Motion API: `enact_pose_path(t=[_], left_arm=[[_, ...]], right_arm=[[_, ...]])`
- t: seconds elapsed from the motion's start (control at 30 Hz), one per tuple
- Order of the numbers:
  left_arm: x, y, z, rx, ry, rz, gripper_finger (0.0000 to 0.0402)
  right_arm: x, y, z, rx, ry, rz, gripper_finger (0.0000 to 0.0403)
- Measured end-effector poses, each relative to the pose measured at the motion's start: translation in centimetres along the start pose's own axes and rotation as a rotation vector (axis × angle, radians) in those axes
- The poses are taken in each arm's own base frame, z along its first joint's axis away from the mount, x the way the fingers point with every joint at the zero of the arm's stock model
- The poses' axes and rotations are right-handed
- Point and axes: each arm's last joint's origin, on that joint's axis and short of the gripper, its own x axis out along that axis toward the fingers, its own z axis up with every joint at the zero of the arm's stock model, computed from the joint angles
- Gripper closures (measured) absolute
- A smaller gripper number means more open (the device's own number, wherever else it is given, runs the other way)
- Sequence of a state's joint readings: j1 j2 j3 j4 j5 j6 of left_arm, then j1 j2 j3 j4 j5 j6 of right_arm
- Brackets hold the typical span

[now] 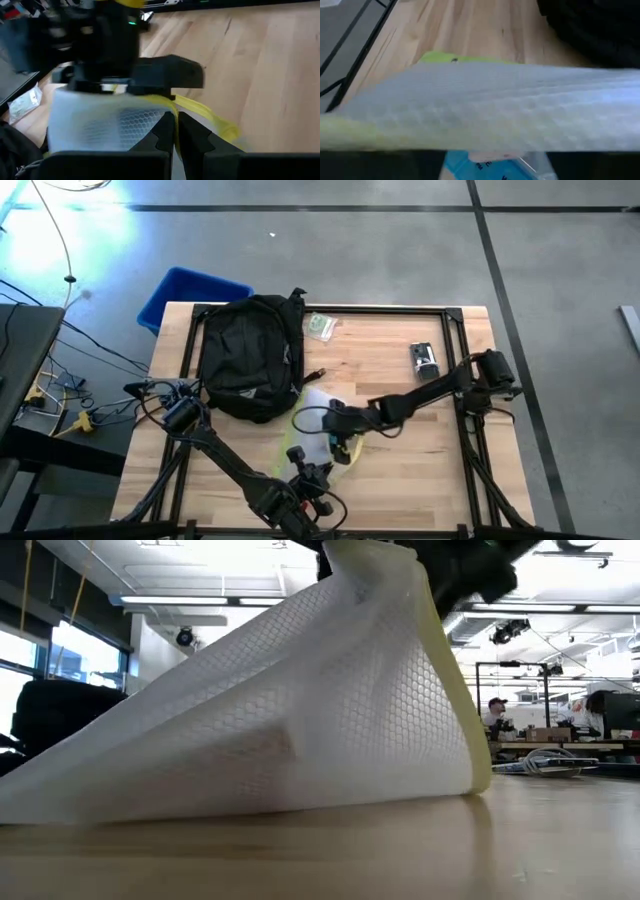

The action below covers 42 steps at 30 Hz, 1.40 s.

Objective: Unpack backpack
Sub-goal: Put the pink charger adapter into the yellow zip bag, then put the green earphone into the yellow zip bag

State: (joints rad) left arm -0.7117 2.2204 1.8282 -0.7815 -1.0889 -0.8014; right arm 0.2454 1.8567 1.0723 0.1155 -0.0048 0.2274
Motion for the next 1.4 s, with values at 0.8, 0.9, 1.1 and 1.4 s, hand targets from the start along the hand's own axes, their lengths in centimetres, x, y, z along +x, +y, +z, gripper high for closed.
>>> enact_pose_path(t=[0.8,0.9,1.1,1.4], left_arm=[[0.3,0.3,-0.1,-0.061,0.014,0.015,0.0402],[0.5,0.4,0.0,-0.063,0.016,0.020,0.0402],[0.4,0.7,-0.3,-0.024,0.035,0.032,0.0402],[0.2,1.7,-1.2,0.099,0.124,0.063,0.0402]], right_arm=[[-15.6,11.9,-5.7,-0.135,0.361,-0.541,0.0055],[-18.2,7.9,-4.8,-0.073,0.348,-0.754,0.0055],[-19.4,-2.4,-2.3,0.063,0.204,-0.836,0.0054],[-17.8,-18.5,-1.2,0.195,-0.267,-0.522,0.0057]])
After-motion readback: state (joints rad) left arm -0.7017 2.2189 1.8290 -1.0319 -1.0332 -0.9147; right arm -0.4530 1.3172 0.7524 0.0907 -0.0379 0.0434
